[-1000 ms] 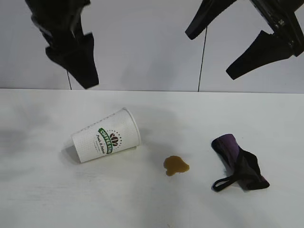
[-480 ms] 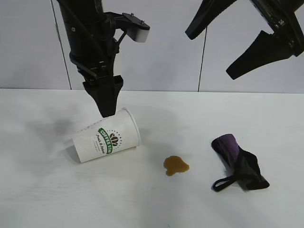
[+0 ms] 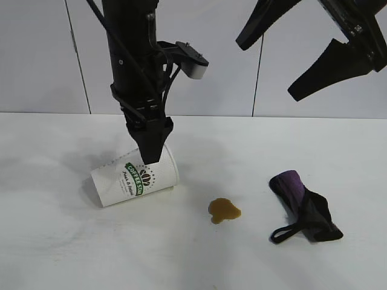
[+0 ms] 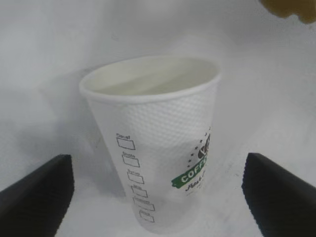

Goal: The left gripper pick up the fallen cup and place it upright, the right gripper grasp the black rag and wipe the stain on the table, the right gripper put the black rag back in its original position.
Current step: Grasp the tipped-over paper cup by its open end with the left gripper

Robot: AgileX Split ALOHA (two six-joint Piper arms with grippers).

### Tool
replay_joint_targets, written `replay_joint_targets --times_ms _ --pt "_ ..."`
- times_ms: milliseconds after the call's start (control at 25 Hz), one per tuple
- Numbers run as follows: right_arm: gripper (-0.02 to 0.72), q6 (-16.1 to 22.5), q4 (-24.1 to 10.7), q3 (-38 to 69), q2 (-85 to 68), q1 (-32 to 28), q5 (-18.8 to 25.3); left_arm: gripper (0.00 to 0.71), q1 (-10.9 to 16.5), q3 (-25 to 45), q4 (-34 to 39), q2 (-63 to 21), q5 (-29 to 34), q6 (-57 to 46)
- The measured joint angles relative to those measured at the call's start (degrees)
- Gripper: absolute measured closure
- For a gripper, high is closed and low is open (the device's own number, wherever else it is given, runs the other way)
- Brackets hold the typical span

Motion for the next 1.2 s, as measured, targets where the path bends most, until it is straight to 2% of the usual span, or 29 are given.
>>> replay_joint_targets --times_ms 360,1200 --pt "0.126 0.0 0.0 0.0 0.0 0.0 0.0 0.047 -0.1 -4.2 -0.3 4.7 0.0 -1.9" --pt "0.126 0.0 0.2 0.0 0.0 0.0 0.0 0.047 -0.3 -4.9 -0.4 9.5 -2.9 0.0"
